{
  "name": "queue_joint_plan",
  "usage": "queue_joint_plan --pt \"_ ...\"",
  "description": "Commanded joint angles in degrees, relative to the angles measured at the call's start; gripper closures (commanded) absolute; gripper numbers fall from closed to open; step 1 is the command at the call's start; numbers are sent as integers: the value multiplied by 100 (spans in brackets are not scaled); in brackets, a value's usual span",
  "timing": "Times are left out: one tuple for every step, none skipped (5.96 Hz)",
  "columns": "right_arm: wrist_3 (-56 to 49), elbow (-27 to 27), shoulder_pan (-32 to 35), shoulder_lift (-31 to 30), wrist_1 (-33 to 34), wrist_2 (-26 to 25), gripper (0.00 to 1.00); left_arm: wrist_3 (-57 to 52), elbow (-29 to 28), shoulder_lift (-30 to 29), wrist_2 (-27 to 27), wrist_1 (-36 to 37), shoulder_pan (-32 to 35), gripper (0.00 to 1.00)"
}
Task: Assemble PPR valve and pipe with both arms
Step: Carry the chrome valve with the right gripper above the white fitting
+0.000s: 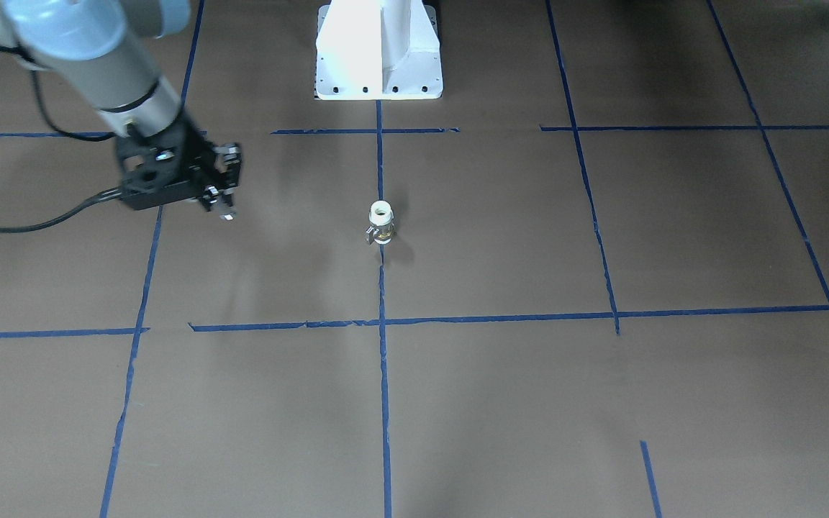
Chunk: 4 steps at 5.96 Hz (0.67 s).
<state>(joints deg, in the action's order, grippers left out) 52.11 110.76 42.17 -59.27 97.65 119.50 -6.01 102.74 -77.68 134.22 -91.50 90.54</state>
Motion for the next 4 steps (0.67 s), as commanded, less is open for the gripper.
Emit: queue_joint_plan --pt "730 -490 -760 1018 105 -680 100 12 -9 7 -1 -26 -1 0" --pt "896 -911 -980 1545 253 -935 100 12 0 7 -1 -26 -1 0" --pt "897 -1325 -1113 2020 481 -1225 100 12 -9 7 -10 -26 -1 0" --pt "897 -1572 -1166 2181 509 -1315 100 3 -17 7 -10 -26 -1 0"
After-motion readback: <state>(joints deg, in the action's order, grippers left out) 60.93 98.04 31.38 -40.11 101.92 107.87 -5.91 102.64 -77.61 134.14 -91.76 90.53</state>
